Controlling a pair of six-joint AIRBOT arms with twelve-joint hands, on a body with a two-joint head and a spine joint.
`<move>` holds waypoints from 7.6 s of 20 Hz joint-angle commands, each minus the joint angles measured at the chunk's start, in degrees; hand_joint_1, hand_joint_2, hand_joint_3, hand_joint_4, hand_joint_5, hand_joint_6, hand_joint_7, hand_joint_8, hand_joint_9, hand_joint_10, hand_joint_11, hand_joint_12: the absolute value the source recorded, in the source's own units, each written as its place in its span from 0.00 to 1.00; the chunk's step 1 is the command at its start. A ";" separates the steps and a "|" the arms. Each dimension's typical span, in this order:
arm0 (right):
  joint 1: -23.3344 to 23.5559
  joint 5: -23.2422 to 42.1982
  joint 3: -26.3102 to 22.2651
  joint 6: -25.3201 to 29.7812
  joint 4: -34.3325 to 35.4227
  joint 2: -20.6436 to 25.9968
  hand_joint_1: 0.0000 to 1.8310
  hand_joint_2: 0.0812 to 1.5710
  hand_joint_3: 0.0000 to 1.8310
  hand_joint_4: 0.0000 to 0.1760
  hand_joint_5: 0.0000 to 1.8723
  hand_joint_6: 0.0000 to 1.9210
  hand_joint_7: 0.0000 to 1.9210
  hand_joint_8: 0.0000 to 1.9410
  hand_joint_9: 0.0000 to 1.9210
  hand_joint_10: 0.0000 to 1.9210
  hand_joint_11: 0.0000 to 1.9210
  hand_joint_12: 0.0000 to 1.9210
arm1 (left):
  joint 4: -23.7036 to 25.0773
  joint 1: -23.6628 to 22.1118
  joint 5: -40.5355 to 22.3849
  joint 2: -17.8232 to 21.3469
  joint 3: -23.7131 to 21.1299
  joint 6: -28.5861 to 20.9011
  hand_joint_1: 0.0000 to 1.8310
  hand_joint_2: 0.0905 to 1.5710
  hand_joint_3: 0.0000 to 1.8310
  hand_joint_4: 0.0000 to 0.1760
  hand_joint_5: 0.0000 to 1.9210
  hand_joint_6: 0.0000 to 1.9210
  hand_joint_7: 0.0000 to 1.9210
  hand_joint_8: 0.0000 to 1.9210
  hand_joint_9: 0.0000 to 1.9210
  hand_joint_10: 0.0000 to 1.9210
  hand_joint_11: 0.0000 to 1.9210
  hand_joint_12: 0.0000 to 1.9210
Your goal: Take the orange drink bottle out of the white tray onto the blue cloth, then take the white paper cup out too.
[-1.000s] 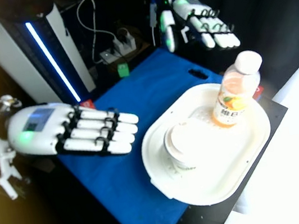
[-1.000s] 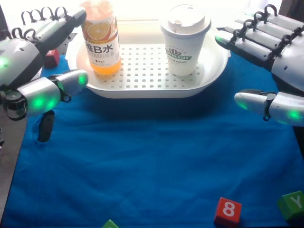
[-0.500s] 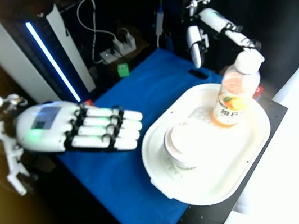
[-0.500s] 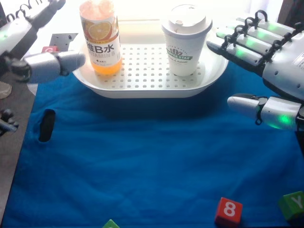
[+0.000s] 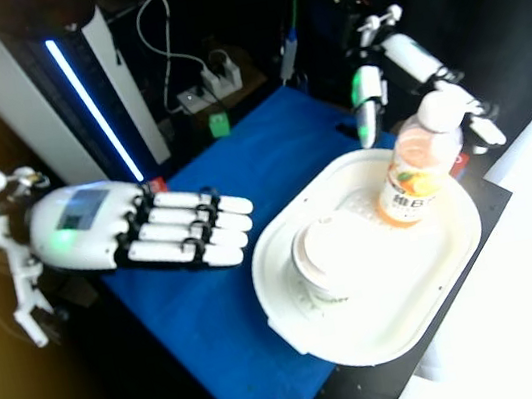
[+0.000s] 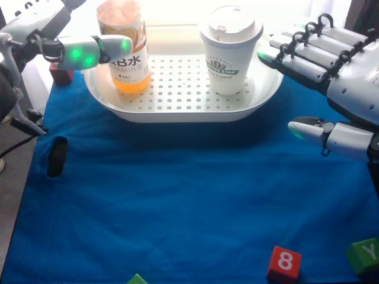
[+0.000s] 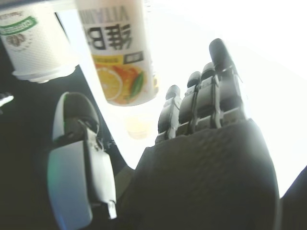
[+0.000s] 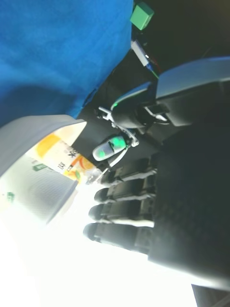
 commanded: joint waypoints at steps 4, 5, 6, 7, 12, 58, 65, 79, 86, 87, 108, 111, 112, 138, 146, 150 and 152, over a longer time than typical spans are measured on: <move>0.29 7.26 -0.26 -0.06 0.54 -0.56 0.16 0.86 0.00 0.00 0.00 0.00 0.00 0.00 0.00 0.00 0.00 0.00 | 0.87 -1.58 -3.91 -1.97 1.55 -1.25 0.38 0.59 0.00 0.99 0.00 0.00 0.00 0.00 0.00 0.00 0.00 0.00; 0.07 7.41 -0.29 -0.06 0.76 -0.56 0.16 0.86 0.00 0.00 0.00 0.00 0.00 0.00 0.00 0.00 0.00 0.00 | 1.04 -1.62 -3.57 -2.38 2.05 -1.88 0.38 0.59 0.00 1.00 0.00 0.00 0.00 0.00 0.00 0.00 0.00 0.00; -0.12 7.54 -0.32 -0.05 0.86 -0.56 0.15 0.86 0.00 0.00 0.00 0.00 0.00 0.00 0.00 0.00 0.00 0.00 | 1.37 -1.62 -3.25 -2.89 2.79 -3.07 0.37 0.59 0.00 1.00 0.00 0.00 0.00 0.00 0.00 0.00 0.00 0.00; -0.46 7.76 -0.35 -0.05 1.12 -0.57 0.16 0.86 0.00 0.00 0.00 0.00 0.00 0.00 0.00 0.00 0.00 0.00 | 1.82 -1.62 -2.69 -3.65 4.06 -5.22 0.41 0.61 0.00 0.70 0.00 0.00 0.00 0.00 0.00 0.00 0.00 0.00; -1.55 8.65 -0.58 -0.05 2.21 -0.56 0.22 0.85 0.00 0.00 0.00 0.00 0.00 0.00 0.00 0.00 0.01 0.00 | 2.34 -1.14 -2.64 -4.84 5.44 -7.60 0.50 0.77 0.01 0.38 0.31 0.70 0.30 0.88 0.37 0.97 0.41 1.00; -3.19 8.99 -0.50 -0.04 5.06 -1.21 0.25 0.86 0.00 0.00 0.00 0.00 0.00 0.00 0.00 0.00 0.00 0.10 | 16.10 25.49 -36.79 12.42 -27.54 -13.15 0.23 0.72 0.00 0.49 0.02 0.01 0.01 0.00 0.01 0.01 0.00 0.24; -3.18 9.00 -0.56 0.00 5.05 -1.20 0.25 0.80 0.00 0.00 0.00 0.00 0.00 0.00 0.00 0.00 0.00 0.17 | 10.25 33.61 -48.16 15.88 -31.31 -12.44 0.23 0.63 0.00 1.00 0.00 0.00 0.00 0.00 0.00 0.00 0.00 0.00; 14.31 0.36 13.78 2.83 0.53 -11.81 0.26 0.77 0.00 0.39 0.00 0.00 0.00 0.00 0.00 0.00 0.00 0.00 | -1.10 38.91 -54.67 17.56 -31.88 -9.49 0.26 0.71 0.00 0.96 0.00 0.00 0.00 0.00 0.00 0.00 0.00 0.00; 18.80 -6.48 24.35 2.83 1.93 -22.58 0.36 0.72 0.00 0.28 0.00 0.00 0.00 0.00 0.00 0.00 0.00 0.00 | -1.83 38.95 -55.58 17.27 -31.86 -9.69 0.26 0.68 0.00 0.75 0.00 0.00 0.00 0.00 0.00 0.00 0.00 0.00; 19.13 -7.03 25.41 2.83 1.97 -23.73 0.36 0.72 0.00 0.25 0.00 0.00 0.00 0.00 0.00 0.00 0.00 0.00 | -1.97 38.98 -55.69 17.23 -31.83 -9.69 0.27 0.68 0.00 0.70 0.00 0.00 0.00 0.00 0.00 0.00 0.00 0.00; 19.16 -9.63 33.05 8.31 7.50 -27.62 0.40 0.75 0.00 0.00 0.15 0.06 0.22 0.08 0.16 0.49 0.12 0.93 | -2.49 39.41 -55.83 16.41 -31.20 -11.29 0.34 0.68 0.00 0.80 0.00 0.00 0.00 0.00 0.00 0.00 0.00 0.00; 19.17 -9.62 33.03 9.93 6.10 -27.43 0.45 0.74 0.00 0.00 0.09 0.41 0.12 0.46 0.19 0.86 0.26 1.00 | -2.64 39.46 -55.90 16.36 -31.19 -11.32 0.35 0.69 0.00 0.80 0.00 0.00 0.00 0.00 0.00 0.00 0.00 0.00; 19.17 -9.62 33.03 10.49 5.43 -27.30 0.46 0.74 0.00 0.00 0.08 0.47 0.10 0.48 0.17 0.86 0.24 1.00 | -2.64 39.47 -55.79 16.36 -31.18 -11.34 0.36 0.68 0.00 0.82 0.00 0.00 0.00 0.00 0.00 0.00 0.00 0.00; 10.52 13.05 5.82 29.76 -17.91 -5.71 0.39 0.74 0.00 0.00 0.01 0.71 0.10 0.83 0.14 0.98 0.13 1.00 | -5.25 41.55 -58.06 16.29 -31.90 -11.85 0.39 0.67 0.00 1.00 0.00 0.00 0.00 0.00 0.00 0.00 0.00 0.00; 4.60 7.55 7.98 29.89 -17.96 -8.35 0.44 0.71 0.00 0.00 0.01 0.59 0.05 0.76 0.13 0.91 0.16 1.00 | -5.86 41.94 -58.44 16.23 -31.99 -11.97 0.40 0.68 0.00 0.86 0.00 0.00 0.00 0.00 0.00 0.00 0.00 0.00; 3.26 7.39 7.79 29.89 -17.96 -9.26 0.39 0.72 0.00 0.00 0.00 0.42 0.03 0.39 0.00 0.60 0.00 0.89 | -6.19 41.99 -58.70 16.29 -32.06 -11.99 0.42 0.69 0.00 0.79 0.00 0.00 0.00 0.00 0.00 0.00 0.00 0.00; 2.63 6.90 7.12 29.89 -18.46 -9.00 0.36 0.70 0.00 0.00 0.01 0.24 0.04 0.11 0.00 0.41 0.00 0.80 | -6.28 42.02 -58.90 16.29 -32.09 -11.99 0.44 0.69 0.00 0.69 0.00 0.00 0.00 0.00 0.00 0.00 0.00 0.00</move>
